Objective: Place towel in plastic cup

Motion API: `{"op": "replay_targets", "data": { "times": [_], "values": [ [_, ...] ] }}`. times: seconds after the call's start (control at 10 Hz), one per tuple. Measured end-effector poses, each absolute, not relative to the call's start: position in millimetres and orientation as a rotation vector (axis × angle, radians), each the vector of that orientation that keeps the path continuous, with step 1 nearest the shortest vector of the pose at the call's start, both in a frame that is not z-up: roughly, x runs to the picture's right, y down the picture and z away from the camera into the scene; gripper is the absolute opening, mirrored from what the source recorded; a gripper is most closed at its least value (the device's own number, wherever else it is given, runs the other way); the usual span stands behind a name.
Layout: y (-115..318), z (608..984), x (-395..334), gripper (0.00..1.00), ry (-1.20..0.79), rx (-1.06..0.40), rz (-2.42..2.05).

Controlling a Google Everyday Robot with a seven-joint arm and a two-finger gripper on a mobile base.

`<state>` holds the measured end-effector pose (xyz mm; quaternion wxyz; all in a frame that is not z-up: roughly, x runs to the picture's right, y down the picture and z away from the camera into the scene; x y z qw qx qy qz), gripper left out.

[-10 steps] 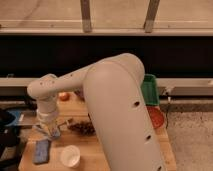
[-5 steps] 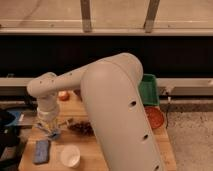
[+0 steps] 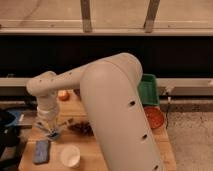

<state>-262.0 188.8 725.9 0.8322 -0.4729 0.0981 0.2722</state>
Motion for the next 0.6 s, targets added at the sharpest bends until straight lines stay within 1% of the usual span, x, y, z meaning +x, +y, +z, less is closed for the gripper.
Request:
{"op": "replay_targets", "data": {
  "times": [0.1,0.2,0.6],
  "values": [
    [186.9,725.4,-261.8,0.79,0.207,-0.999,0.578],
    [185.3,725.0,-261.1,0.80,0.206,-0.996,0.580],
    [182.5,724.8,-259.1,0.80,0.203,-0.995,0.593]
  ]
}}
